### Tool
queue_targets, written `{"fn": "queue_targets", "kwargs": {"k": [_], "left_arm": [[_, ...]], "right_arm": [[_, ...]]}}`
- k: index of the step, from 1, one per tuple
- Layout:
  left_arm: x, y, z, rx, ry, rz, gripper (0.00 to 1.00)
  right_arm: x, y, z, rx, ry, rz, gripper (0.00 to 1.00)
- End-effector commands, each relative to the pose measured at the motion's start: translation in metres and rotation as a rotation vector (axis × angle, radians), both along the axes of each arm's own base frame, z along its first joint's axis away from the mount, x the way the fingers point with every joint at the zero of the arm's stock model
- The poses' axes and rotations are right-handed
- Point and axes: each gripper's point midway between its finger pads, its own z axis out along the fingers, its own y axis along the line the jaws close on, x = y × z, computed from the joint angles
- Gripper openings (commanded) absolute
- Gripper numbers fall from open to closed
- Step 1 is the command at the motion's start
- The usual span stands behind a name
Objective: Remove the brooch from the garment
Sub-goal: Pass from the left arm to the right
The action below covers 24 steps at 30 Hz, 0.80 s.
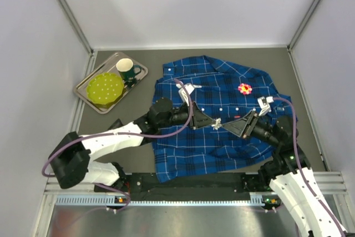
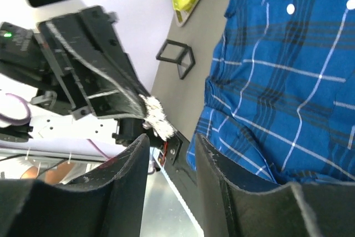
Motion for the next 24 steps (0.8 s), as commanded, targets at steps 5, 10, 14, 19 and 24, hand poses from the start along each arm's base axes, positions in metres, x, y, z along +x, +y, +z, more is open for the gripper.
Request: {"fn": "queue_targets", "kwargs": {"k": [5,10,14,19,24], "left_arm": [[0.028,0.061,0.017,0.308,-0.332,0.221,0.00],[0.040,0.126,0.039,0.463,-0.425,0.441,0.00],[0.043,0.168,0.027,0.603,-0.413,0.552,0.00],[0.050,0.214,0.020,0.770,-0.415,0.700,0.00],[0.067,0.237,0.017,0.963,-0.495,0.768,0.00]], "right_arm": [[0.009,-0.001,0.019,-0.032,0.010,-0.047,0.47],[0.019,-0.006,0.022,-0.074,0.017,-0.090,0.52],[0.031,-0.007,0.022,-0.132,0.009,-0.107,0.52],[0.054,-0.009,0.018,-0.241,-0.008,-0.112,0.52],[0.079,-0.002,0.006,-0.307,0.052,-0.093,0.53]]}}
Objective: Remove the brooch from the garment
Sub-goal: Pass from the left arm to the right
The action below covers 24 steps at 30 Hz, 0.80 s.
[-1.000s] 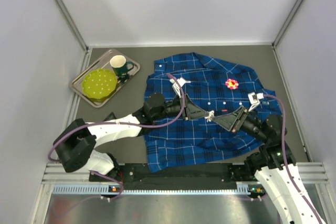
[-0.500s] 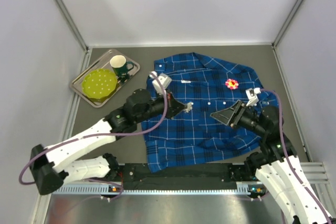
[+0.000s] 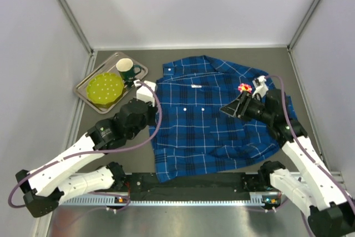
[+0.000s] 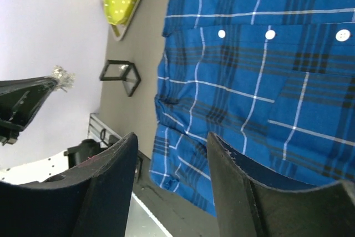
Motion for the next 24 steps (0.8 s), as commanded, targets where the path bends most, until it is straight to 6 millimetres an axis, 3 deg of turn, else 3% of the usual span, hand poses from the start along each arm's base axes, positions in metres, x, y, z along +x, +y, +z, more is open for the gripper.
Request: {"fn": "queue_targets", "kwargs": {"k": [1,4,8,9,13,17,21,24], "left_arm": [[0.020,0.035,0.009,0.246,-0.085,0.113,0.00],[0.031,0.039,0.004,0.366,-0.131,0.108,0.00],[0.038,0.028,0.008,0.423,-0.228,0.016,0.00],[0.041,0.023,0.017,0.393,-0.272,0.003,0.00],[0.037,0.001,0.018,0.409,-0.346,-0.156,0.00],[0.034,-0.011,0.015,0.468,-0.384,-0.264,0.00],[0.033,-0.013,0.013,0.527,-0.451,-0.323,0.00],[0.026,-0.020,0.015,0.507,-0.495,-0.389,0.00]], "right_arm": [[0.021,0.005,0.010,-0.066,-0.040,0.017,0.53],[0.036,0.009,0.013,-0.054,0.011,-0.021,0.53],[0.048,0.035,0.024,0.022,0.112,-0.022,0.53],[0.042,0.051,0.027,0.040,0.130,0.017,0.52],[0.036,0.101,0.034,0.120,0.223,0.074,0.51],[0.031,0.137,0.049,0.248,0.290,0.100,0.49],[0.030,0.150,0.057,0.316,0.335,0.052,0.48],[0.033,0.155,0.051,0.349,0.413,-0.012,0.46]]}}
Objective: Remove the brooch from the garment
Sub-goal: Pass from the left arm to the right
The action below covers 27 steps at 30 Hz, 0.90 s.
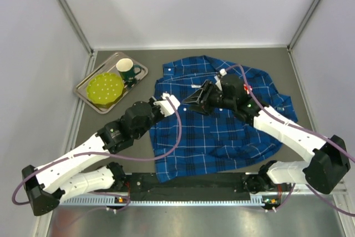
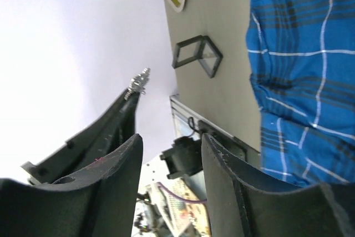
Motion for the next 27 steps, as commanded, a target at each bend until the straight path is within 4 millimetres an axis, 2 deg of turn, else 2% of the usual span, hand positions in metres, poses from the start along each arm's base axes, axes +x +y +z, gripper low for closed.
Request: {"fn": "queue_targets", "kwargs": {"k": [1,3,4,8,13,15,23,27], "left_arm": [[-0.007,-0.018,0.023,-0.031,-0.114,-0.153,0.00],[-0.012,-0.021,0.019,-0.044,-0.112,-0.185,0.00],[-0.013,-0.022,0.018,-0.050,-0.109,-0.193,0.00],[-0.018,-0.028,0.013,-0.052,-0.080,-0.233,0.00],[-0.022,-0.034,0.015,-0.068,-0.070,-0.268,0.00],[-0.022,-0.034,0.015,-0.066,-0.068,-0.266,0.00],[-0.021,-0.035,0.017,-0.077,-0.069,-0.261,0.00],[-0.022,-0.035,0.019,-0.083,-0.072,-0.263,0.00]], "right_arm": [[0.012,0.018,0.039,0.141,0.047,-0.099,0.46],[0.012,0.028,0.036,0.146,0.091,-0.100,0.45],[0.013,0.033,0.043,0.155,0.086,-0.097,0.45],[0.012,0.050,0.045,0.157,0.098,-0.089,0.43],[0.014,0.056,0.041,0.155,0.124,-0.103,0.39],[0.013,0.058,0.041,0.157,0.126,-0.099,0.33],[0.006,0.065,0.025,0.135,0.149,-0.075,0.33],[0.001,0.069,0.026,0.138,0.144,-0.060,0.31]]}}
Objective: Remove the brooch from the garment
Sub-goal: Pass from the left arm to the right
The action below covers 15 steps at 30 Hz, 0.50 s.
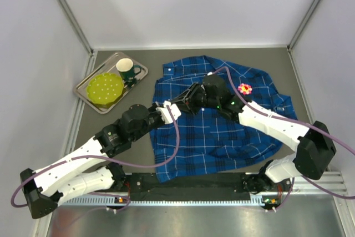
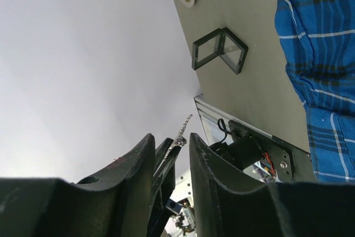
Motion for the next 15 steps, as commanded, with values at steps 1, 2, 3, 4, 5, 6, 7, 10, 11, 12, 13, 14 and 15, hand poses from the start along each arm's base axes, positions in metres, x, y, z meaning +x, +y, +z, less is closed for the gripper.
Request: {"fn": "queue_targets", "kwargs": {"k": [1,2,3,4,5,6,7,10,11,12,13,14,15], "left_arm": [[0.0009,-0.0084,0.0234,-0.074,-0.045,-0.019,0.00],[0.0010,-0.0083,0.0235,-0.072,-0.047,-0.020,0.00],[0.0014,-0.0083,0.0238,-0.072,-0.047,-0.018,0.00],[0.0015,-0.0084,0.0230,-0.068,-0.046,-0.019,0.00],[0.0016,-0.0086,0.0232,-0.068,-0.046,-0.019,0.00],[0.0014,-0.0088,0.0240,-0.072,-0.047,-0.020,0.00],[0.0014,-0.0089,0.0247,-0.073,-0.048,-0.020,0.00],[0.0001,-0.0098,0.0263,-0.079,-0.048,-0.028,0.00],[-0.0003,-0.0098,0.0275,-0.083,-0.050,-0.030,0.00],[-0.0007,-0.0096,0.0292,-0.086,-0.054,-0.032,0.00],[-0.0017,-0.0099,0.0297,-0.088,-0.054,-0.036,0.00],[-0.0017,-0.0099,0.0305,-0.089,-0.055,-0.036,0.00],[-0.0015,-0.0097,0.0309,-0.088,-0.056,-0.036,0.00]], "right_arm": [[-0.0038,0.0131,0.0193,0.051,-0.041,0.024,0.31],[-0.0043,0.0130,0.0197,0.051,-0.044,0.021,0.28],[-0.0040,0.0129,0.0179,0.048,-0.042,0.020,0.27],[-0.0043,0.0130,0.0179,0.048,-0.043,0.022,0.27],[-0.0044,0.0133,0.0173,0.047,-0.041,0.023,0.26],[-0.0048,0.0139,0.0181,0.051,-0.041,0.024,0.26],[-0.0043,0.0144,0.0161,0.047,-0.038,0.024,0.26],[-0.0042,0.0156,0.0141,0.045,-0.037,0.026,0.24],[-0.0041,0.0161,0.0141,0.046,-0.038,0.027,0.22],[-0.0047,0.0164,0.0141,0.046,-0.038,0.029,0.22],[-0.0040,0.0164,0.0148,0.047,-0.038,0.025,0.22],[-0.0027,0.0162,0.0133,0.043,-0.040,0.022,0.20],[-0.0041,0.0170,0.0138,0.042,-0.043,0.025,0.18]]}}
